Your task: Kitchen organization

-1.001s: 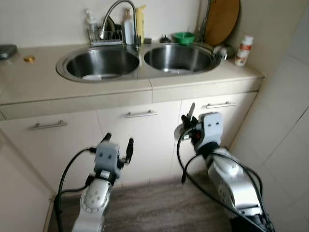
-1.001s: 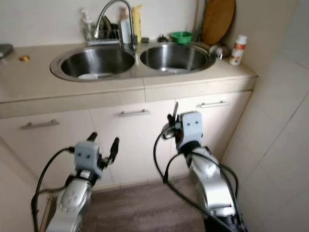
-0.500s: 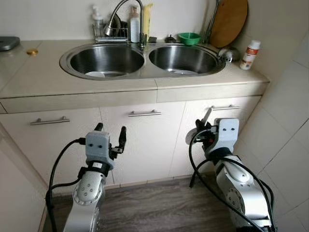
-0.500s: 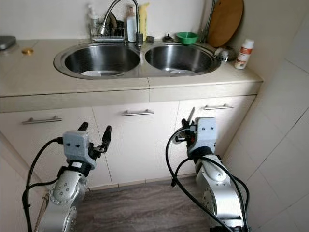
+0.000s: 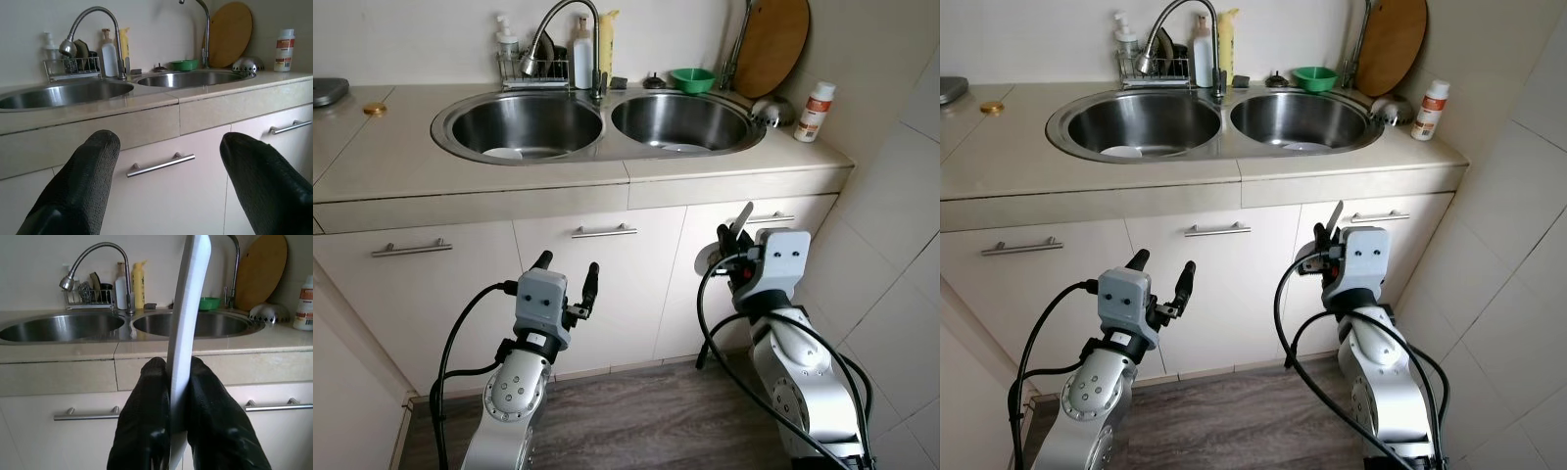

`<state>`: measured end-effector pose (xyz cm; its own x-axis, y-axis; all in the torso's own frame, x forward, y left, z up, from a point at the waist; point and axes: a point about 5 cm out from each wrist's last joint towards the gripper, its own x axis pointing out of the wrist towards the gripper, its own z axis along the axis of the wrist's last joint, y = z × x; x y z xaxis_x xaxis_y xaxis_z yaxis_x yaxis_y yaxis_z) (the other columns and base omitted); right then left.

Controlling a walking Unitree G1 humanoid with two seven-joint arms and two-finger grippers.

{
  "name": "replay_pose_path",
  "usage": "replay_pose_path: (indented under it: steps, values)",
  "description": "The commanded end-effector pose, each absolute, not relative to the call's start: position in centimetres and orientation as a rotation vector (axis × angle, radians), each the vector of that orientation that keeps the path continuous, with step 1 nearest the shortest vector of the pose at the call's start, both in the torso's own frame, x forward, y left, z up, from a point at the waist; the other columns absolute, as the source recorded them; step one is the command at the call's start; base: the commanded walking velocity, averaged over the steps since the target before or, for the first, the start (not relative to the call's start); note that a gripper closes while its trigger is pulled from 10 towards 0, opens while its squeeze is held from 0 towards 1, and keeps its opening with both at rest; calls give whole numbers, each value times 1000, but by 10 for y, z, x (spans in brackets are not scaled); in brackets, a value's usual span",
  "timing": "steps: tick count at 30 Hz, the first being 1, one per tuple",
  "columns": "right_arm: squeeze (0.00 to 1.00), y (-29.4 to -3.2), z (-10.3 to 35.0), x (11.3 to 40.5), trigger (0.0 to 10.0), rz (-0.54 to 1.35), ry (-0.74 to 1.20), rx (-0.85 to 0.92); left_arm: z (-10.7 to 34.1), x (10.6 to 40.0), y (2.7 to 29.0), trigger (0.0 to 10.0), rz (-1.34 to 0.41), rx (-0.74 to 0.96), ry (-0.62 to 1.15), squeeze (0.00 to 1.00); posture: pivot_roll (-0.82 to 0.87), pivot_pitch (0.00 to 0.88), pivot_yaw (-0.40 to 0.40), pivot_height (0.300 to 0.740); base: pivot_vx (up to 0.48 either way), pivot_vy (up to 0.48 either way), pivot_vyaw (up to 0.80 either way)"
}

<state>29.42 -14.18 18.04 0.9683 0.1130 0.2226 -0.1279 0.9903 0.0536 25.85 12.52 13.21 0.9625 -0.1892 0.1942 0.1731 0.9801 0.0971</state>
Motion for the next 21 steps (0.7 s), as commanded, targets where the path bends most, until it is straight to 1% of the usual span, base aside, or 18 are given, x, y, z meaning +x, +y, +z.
replay_pose_path:
  steps: [1, 7, 12, 21]
  values:
    - [0, -140, 192, 298, 0, 122, -267, 69, 140, 262, 127, 10000, -173, 87, -249, 0, 6, 0, -50, 740, 0, 0, 775]
    - [0, -134, 211, 309, 0, 151, -353, 60, 156, 268, 131, 10000, -147, 107, -326, 0, 29, 0, -53, 740, 332, 0, 800]
    - [0, -134, 211, 311, 0, 137, -359, 70, 163, 269, 137, 10000, -127, 118, -355, 0, 39, 0, -56, 740, 364, 0, 783]
    - [0, -139, 214, 316, 0, 94, -374, 77, 168, 274, 138, 10000, -127, 124, -373, 0, 36, 0, -49, 740, 364, 0, 0]
